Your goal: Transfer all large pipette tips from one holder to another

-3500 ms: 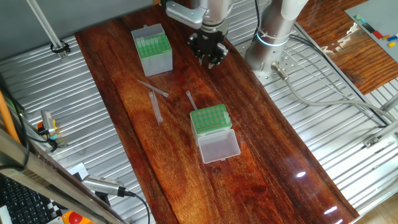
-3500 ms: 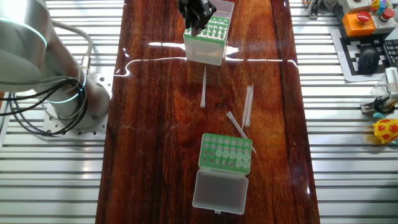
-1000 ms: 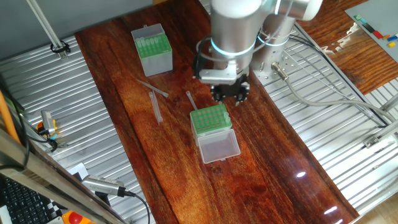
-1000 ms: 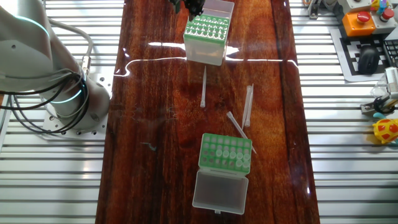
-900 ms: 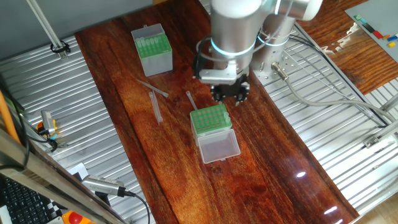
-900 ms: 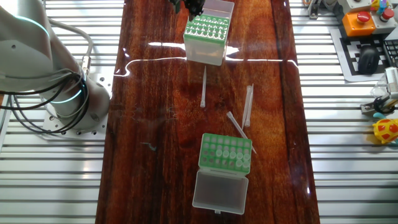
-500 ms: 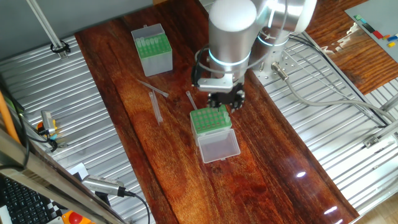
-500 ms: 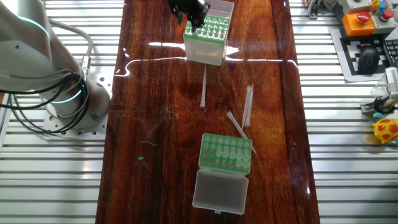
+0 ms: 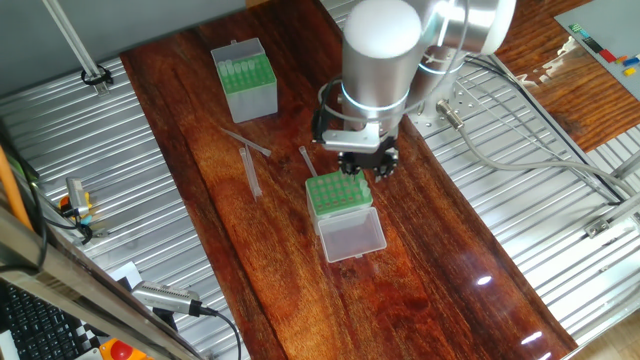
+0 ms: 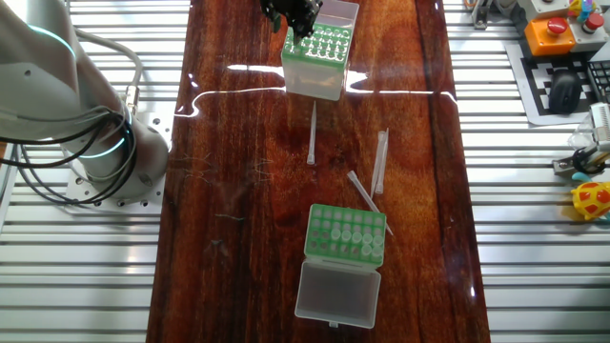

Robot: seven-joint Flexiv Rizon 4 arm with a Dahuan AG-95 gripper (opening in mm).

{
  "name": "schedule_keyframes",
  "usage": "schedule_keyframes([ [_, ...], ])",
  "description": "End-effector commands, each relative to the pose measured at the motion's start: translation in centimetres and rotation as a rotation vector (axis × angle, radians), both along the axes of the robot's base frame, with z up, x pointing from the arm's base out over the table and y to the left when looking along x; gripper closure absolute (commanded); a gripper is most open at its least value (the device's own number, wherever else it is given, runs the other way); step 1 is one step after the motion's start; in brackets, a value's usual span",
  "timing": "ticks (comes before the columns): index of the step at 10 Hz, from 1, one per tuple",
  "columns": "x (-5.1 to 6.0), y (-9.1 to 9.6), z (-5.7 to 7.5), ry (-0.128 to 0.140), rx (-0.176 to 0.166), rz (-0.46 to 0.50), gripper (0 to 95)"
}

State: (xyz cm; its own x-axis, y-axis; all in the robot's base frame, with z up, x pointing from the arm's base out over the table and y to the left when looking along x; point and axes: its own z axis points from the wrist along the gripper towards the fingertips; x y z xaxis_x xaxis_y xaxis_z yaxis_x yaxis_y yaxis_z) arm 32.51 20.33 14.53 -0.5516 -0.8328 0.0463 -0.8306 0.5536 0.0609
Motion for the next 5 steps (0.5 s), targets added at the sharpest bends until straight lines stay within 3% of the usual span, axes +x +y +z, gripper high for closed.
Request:
schedule_keyframes([
  [1, 0.14, 0.09, -0.08, -0.005, 0.011, -0.006, 57.0],
  [5, 0.14, 0.09, -0.08, -0.003, 0.004, -0.008, 57.0],
])
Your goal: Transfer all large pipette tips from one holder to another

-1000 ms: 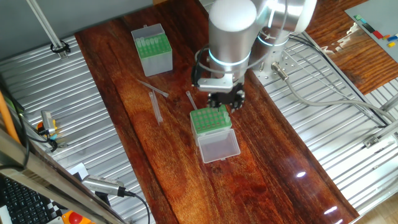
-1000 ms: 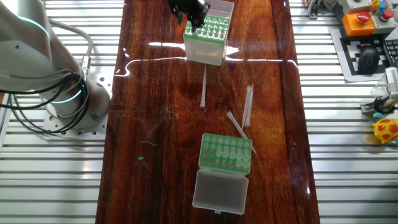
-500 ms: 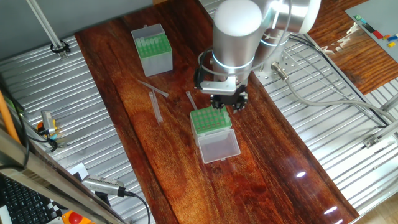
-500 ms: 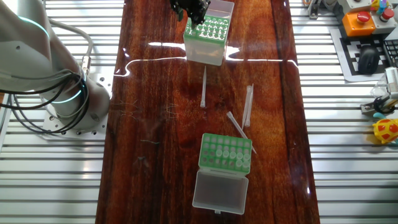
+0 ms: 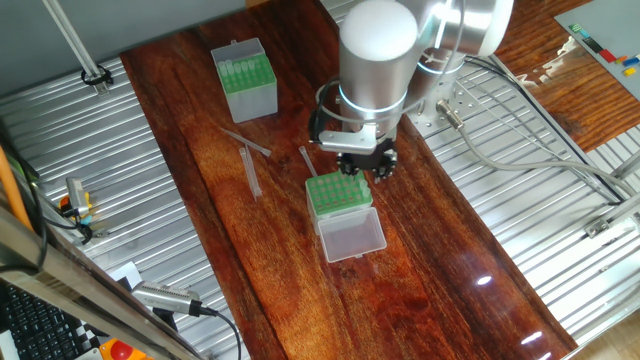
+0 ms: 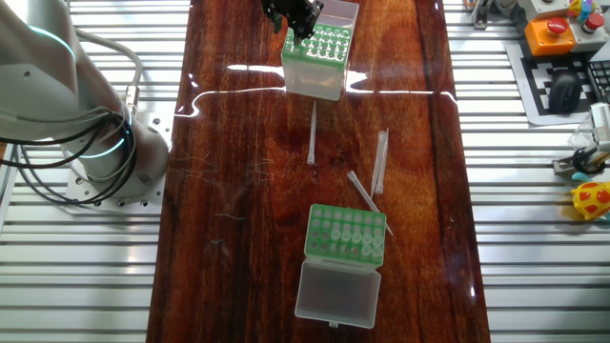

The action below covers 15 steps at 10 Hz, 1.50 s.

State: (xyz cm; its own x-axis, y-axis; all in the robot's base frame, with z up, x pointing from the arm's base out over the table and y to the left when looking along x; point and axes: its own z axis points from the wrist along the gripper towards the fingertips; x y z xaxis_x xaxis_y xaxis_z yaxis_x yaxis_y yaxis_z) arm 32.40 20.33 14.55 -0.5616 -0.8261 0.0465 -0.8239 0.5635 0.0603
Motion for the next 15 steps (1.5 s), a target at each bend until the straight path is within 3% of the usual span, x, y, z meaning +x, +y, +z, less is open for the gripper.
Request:
schedule_keyframes([
  [1, 0.26, 0.09, -0.1, -0.005, 0.006, -0.004, 57.0],
  [3, 0.26, 0.09, -0.1, -0.005, 0.003, -0.022, 57.0],
  [4, 0.26, 0.09, -0.1, -0.008, 0.005, -0.025, 76.0],
  [15, 0.26, 0.09, -0.1, -0.006, 0.015, -0.035, 76.0],
])
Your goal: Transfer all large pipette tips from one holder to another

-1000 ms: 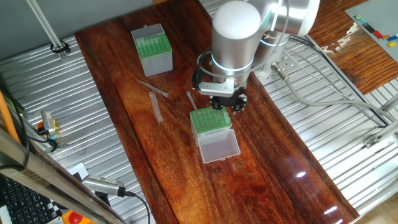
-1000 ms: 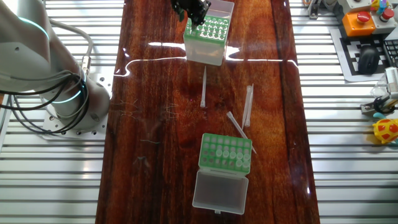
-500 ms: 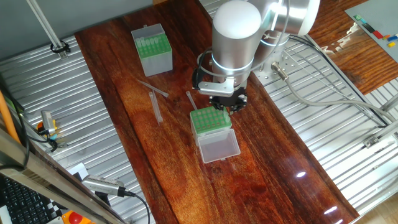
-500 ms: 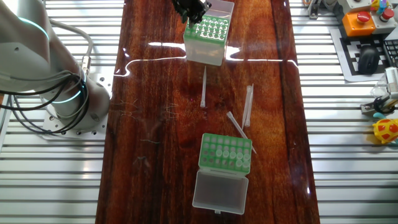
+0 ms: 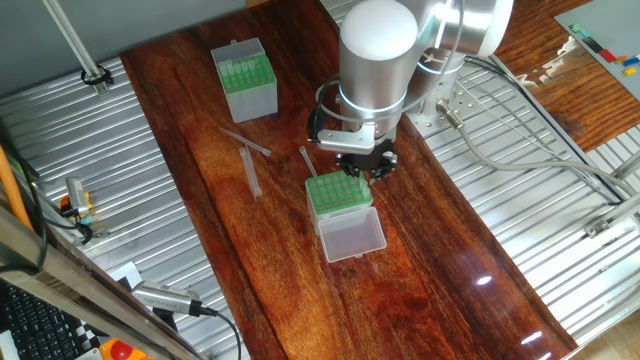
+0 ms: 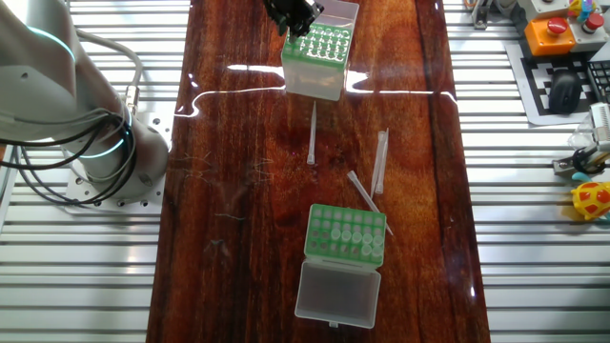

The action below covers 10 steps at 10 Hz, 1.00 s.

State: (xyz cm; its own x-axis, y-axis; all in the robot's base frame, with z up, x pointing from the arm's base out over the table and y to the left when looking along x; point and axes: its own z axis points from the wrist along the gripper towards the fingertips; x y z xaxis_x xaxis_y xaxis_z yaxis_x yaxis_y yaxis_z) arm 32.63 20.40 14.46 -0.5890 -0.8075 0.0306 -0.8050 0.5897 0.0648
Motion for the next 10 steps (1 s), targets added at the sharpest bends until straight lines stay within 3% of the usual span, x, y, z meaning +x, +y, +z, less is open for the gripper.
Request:
schedule_keyframes([
  [1, 0.02, 0.02, -0.01, 0.0, -0.001, -0.004, 76.0],
  [10, -0.56, -0.38, 0.94, 0.002, 0.006, -0.007, 76.0],
])
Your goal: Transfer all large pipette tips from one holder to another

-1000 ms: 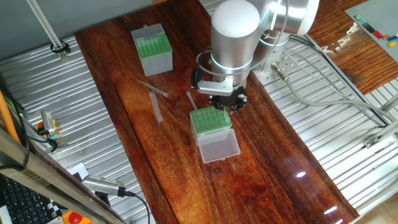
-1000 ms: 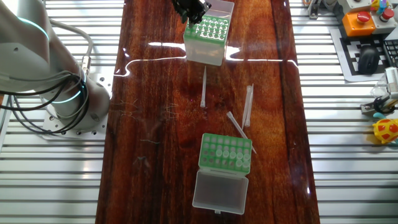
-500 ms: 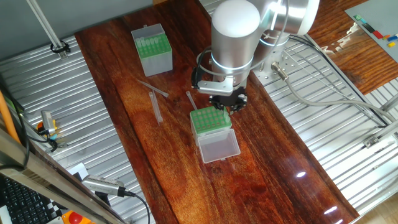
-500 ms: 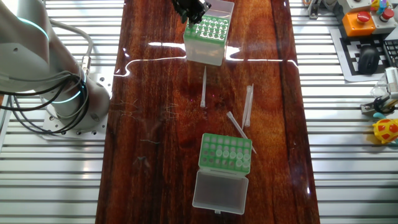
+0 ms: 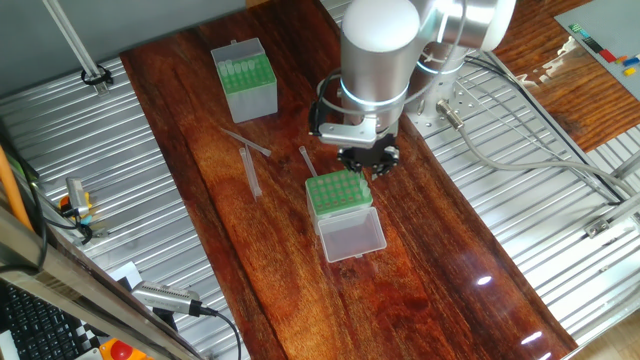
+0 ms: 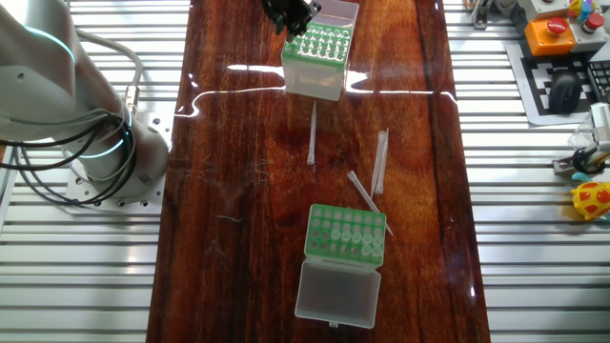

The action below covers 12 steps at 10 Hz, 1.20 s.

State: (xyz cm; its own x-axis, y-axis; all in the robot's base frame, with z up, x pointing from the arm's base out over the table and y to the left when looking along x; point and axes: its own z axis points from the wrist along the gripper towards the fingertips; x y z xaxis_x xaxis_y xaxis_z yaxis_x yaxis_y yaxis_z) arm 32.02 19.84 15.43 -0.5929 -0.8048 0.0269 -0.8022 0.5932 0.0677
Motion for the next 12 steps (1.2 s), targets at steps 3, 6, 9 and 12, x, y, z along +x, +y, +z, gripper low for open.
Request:
schedule_keyframes([
  [3, 0.2, 0.6, 0.3, 0.0, 0.005, -0.007, 76.0],
  [6, 0.7, 1.2, 0.1, -0.005, 0.004, -0.004, 76.0],
  [9, 1.1, 1.0, -0.3, -0.009, 0.005, 0.009, 76.0],
  [12, 1.3, 1.0, -0.4, -0.009, 0.002, 0.01, 76.0],
])
